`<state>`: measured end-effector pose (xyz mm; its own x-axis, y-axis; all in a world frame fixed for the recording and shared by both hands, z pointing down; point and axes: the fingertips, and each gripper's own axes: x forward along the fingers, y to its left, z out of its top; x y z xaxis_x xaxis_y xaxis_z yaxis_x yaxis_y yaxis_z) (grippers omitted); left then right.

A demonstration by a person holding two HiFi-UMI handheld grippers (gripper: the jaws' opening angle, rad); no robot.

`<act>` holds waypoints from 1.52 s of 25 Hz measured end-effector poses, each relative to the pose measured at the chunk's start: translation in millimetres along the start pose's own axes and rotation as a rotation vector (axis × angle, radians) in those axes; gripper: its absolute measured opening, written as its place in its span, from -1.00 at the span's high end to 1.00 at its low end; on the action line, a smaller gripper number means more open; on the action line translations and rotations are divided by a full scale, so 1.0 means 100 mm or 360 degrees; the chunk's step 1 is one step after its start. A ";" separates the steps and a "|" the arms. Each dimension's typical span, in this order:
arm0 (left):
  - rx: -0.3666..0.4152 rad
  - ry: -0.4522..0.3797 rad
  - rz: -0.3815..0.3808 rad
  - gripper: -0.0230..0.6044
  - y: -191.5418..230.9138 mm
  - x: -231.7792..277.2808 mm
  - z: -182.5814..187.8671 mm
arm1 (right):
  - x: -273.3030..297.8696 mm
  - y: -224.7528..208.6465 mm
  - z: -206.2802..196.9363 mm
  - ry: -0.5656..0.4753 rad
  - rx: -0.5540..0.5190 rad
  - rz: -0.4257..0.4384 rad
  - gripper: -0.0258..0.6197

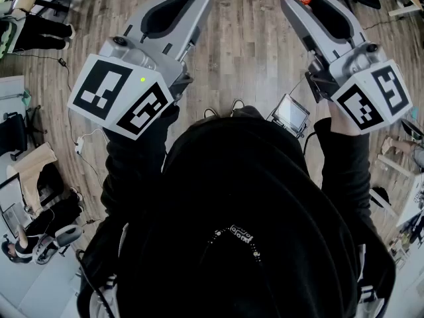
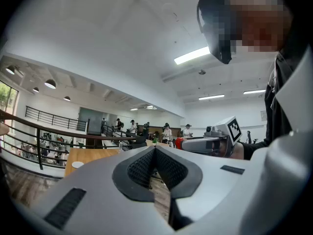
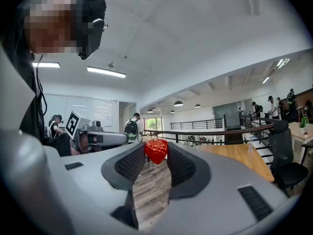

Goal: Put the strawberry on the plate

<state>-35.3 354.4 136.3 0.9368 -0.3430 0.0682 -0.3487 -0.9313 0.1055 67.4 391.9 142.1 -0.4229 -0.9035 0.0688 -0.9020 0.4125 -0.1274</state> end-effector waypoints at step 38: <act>-0.0018 0.0049 -0.0220 0.91 0.01 1.01 0.04 | -0.27 -0.77 0.21 -0.0001 0.0024 -0.0124 0.45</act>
<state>58.8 318.2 139.6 0.9748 -0.2073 0.0824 -0.2166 -0.9679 0.1275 149.9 381.9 129.4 -0.3512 -0.9330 0.0788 -0.9309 0.3389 -0.1363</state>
